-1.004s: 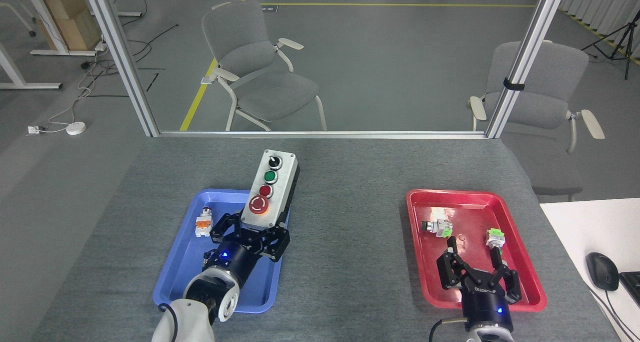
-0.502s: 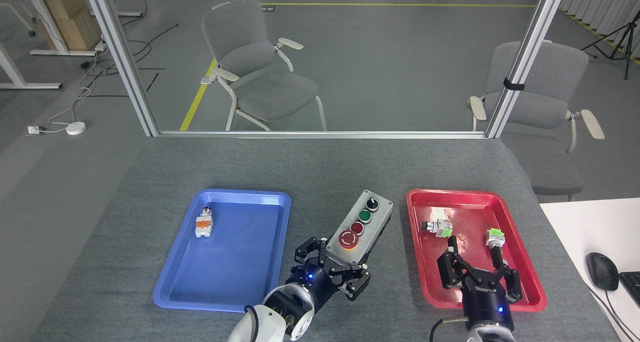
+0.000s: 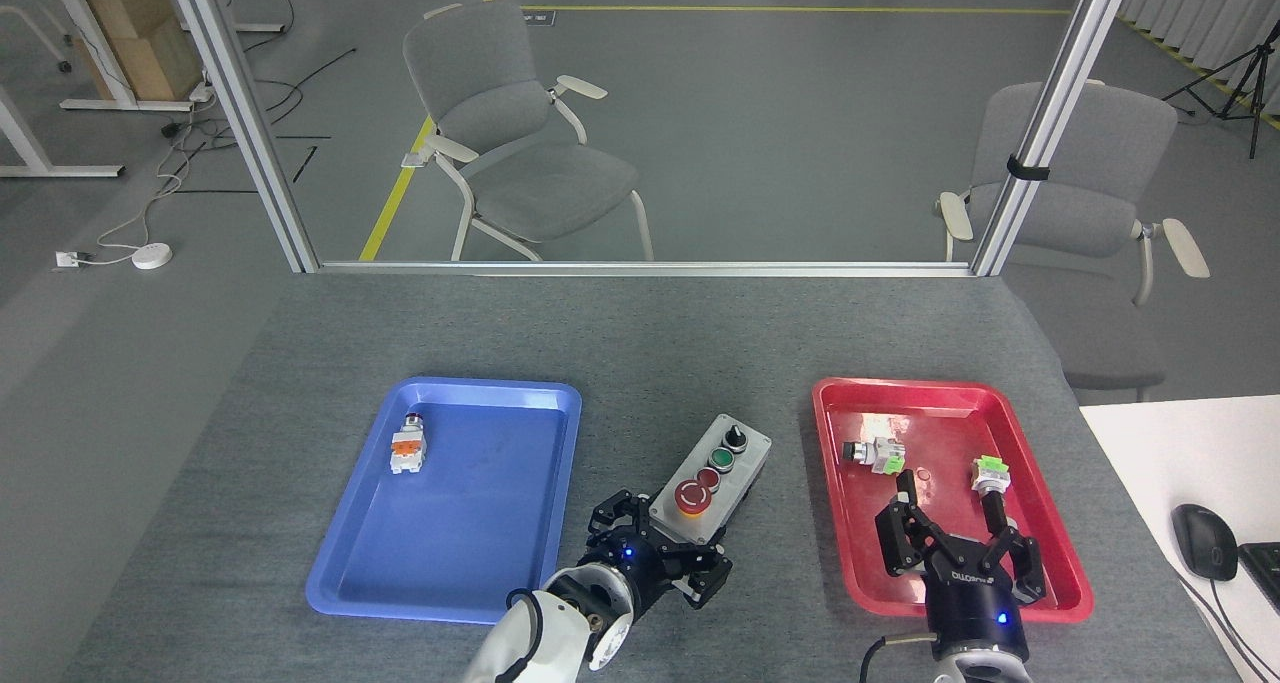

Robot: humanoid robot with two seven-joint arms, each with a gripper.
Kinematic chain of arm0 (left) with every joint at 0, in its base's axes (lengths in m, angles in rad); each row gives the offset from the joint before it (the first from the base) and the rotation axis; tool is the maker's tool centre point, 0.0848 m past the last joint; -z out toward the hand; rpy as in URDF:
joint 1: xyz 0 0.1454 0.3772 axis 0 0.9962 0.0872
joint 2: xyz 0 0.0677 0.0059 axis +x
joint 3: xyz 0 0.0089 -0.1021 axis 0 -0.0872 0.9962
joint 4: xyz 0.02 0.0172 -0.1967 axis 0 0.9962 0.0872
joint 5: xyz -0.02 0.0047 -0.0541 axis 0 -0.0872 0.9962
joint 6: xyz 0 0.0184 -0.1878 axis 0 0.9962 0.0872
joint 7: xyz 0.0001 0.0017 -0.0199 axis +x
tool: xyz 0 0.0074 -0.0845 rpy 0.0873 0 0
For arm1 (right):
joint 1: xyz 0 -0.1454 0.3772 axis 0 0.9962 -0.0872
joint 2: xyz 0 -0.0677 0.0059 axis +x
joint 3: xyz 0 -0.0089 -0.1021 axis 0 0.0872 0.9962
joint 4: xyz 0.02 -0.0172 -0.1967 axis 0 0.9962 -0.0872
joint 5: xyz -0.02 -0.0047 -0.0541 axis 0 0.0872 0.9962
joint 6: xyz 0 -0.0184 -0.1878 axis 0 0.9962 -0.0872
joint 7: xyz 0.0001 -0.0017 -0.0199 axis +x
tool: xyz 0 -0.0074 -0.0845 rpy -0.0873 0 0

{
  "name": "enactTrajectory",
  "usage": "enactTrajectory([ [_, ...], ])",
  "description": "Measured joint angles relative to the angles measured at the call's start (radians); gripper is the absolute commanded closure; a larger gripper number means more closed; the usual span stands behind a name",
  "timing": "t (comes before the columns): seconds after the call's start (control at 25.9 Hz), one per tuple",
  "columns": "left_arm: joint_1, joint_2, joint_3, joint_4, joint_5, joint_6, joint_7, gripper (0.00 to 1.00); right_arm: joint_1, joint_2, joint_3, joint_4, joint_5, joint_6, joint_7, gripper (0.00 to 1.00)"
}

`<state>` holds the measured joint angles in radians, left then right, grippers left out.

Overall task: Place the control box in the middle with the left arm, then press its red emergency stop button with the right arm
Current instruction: 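Lower the control box onto the table, open the left gripper and withdraw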

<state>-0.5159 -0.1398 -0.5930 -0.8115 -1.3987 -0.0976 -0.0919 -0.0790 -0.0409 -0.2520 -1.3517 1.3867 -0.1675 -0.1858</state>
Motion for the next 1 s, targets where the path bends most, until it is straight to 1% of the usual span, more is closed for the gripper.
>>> enactTrajectory([
  [0.04,0.000,0.000,0.000,0.004,0.001,0.000,0.000,0.99,0.000,0.000,0.000,0.000,0.000,0.000,-0.001,0.01],
  [0.08,0.000,-0.001,0.000,0.007,0.003,-0.002,0.000,0.88,0.000,0.000,-0.001,0.000,0.000,-0.001,-0.002,0.01],
  [0.12,-0.001,-0.001,-0.001,0.010,0.004,-0.002,0.000,0.71,0.000,0.000,-0.001,0.000,0.000,-0.001,-0.003,0.01],
  [0.15,-0.001,0.000,-0.001,0.013,0.005,0.000,0.001,0.52,0.000,0.000,-0.001,-0.001,0.000,-0.001,-0.003,0.01],
  [0.19,-0.001,0.000,-0.001,0.016,0.006,0.001,0.001,0.41,0.000,0.000,-0.001,-0.001,0.000,-0.001,-0.004,0.01],
  [0.31,-0.001,0.000,-0.002,0.032,0.007,0.003,0.001,0.35,0.000,-0.001,-0.001,-0.001,0.000,-0.001,-0.009,0.01],
  [0.35,-0.001,0.000,-0.002,0.035,0.007,0.003,0.003,0.31,0.000,-0.001,-0.001,-0.001,0.000,-0.001,-0.012,0.01],
  [0.5,-0.001,0.000,-0.001,0.042,0.008,0.003,0.009,0.06,0.000,0.000,-0.001,0.000,0.000,0.000,-0.021,0.01],
  [0.54,-0.001,0.000,-0.001,0.042,0.009,0.003,0.010,0.02,0.000,0.000,-0.001,0.000,0.000,0.001,-0.023,0.01],
  [0.7,0.011,0.002,0.003,0.023,0.013,0.004,0.011,0.02,0.000,0.000,-0.001,0.000,-0.001,0.001,-0.024,0.02],
  [0.81,0.052,0.013,0.006,-0.047,0.014,-0.004,0.011,0.02,-0.001,-0.003,-0.001,0.000,-0.008,0.002,-0.025,0.03],
  [0.89,0.105,0.047,0.007,-0.137,0.015,-0.015,0.010,0.01,0.000,-0.004,0.001,0.001,-0.012,0.002,-0.027,0.04],
  [1.0,0.193,0.135,0.009,-0.295,0.017,-0.015,0.004,0.01,0.000,-0.004,0.003,0.002,-0.015,0.003,-0.020,0.08],
])
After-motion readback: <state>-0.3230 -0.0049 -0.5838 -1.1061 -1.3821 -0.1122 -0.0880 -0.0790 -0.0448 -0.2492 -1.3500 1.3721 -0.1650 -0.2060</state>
